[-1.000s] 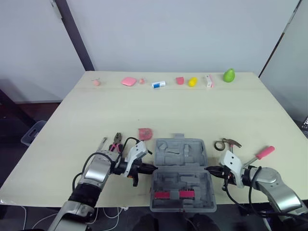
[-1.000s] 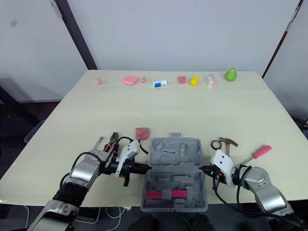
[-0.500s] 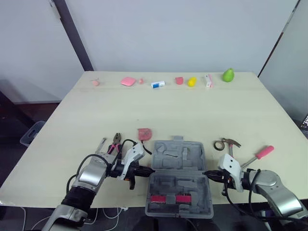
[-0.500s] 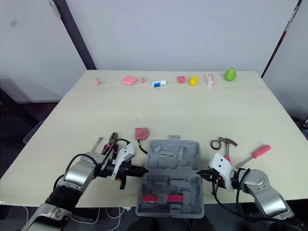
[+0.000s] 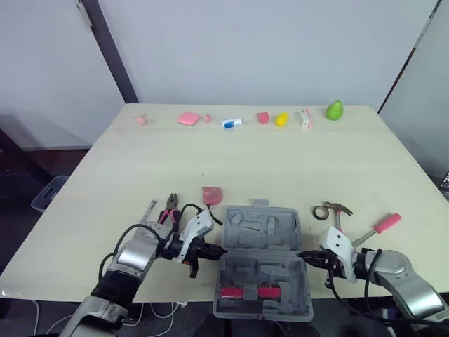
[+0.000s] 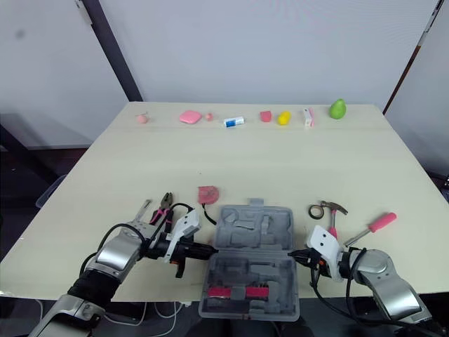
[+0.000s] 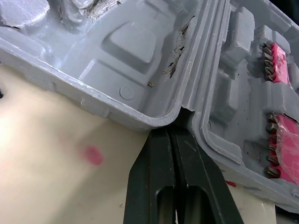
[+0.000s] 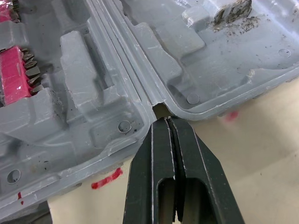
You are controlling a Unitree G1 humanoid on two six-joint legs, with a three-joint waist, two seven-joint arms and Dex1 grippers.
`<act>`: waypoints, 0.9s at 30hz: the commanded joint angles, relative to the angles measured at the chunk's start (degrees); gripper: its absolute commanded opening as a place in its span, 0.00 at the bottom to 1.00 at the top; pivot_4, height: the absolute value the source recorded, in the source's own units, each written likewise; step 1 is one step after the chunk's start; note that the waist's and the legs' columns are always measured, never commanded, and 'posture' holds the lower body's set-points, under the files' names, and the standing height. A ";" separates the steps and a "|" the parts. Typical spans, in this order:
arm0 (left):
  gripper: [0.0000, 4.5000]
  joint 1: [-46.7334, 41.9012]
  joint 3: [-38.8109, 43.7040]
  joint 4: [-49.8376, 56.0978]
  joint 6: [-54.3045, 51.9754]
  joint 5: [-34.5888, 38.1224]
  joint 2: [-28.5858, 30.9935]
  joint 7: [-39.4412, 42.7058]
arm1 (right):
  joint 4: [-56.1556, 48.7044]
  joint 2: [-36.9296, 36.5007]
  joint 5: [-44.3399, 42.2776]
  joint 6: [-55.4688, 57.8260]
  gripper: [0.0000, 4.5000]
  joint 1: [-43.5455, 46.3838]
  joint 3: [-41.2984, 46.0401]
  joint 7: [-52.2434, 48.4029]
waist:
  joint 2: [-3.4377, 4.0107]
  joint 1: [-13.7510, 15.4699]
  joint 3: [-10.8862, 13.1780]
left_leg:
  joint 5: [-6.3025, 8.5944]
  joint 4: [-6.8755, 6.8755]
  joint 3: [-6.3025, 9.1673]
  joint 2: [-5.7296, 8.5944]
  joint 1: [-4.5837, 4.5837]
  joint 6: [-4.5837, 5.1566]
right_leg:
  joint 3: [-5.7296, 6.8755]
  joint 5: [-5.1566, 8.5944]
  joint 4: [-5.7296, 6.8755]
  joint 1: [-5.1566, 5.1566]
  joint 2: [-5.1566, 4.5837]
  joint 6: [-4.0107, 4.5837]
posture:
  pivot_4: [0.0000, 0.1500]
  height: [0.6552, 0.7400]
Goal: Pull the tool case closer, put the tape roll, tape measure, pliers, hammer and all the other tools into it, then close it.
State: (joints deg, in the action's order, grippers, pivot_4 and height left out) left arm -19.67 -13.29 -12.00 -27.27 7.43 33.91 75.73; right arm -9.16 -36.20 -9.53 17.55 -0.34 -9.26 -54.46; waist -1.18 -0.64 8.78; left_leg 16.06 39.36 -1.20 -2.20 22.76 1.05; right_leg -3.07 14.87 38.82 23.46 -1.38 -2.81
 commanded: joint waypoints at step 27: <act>0.02 2.34 -2.80 2.08 -0.17 1.76 2.07 0.75 | -4.17 -0.72 -1.31 1.70 0.00 -1.72 -0.56 -0.95 | 0.00 -0.09 0.00 | 0.00 -0.01 0.02 0.00 -0.01 0.00 | 0.00 0.01 0.00 0.00 0.00 0.01 | 1.00 1.00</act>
State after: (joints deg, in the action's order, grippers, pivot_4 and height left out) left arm -18.09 -14.58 -10.68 -27.23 9.20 35.63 76.25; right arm -11.27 -36.68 -9.79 19.46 -1.91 -9.33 -54.69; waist -1.18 -0.74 8.78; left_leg 16.06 39.35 -1.18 -2.20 22.75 1.05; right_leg -3.07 14.87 38.81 23.46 -1.38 -2.81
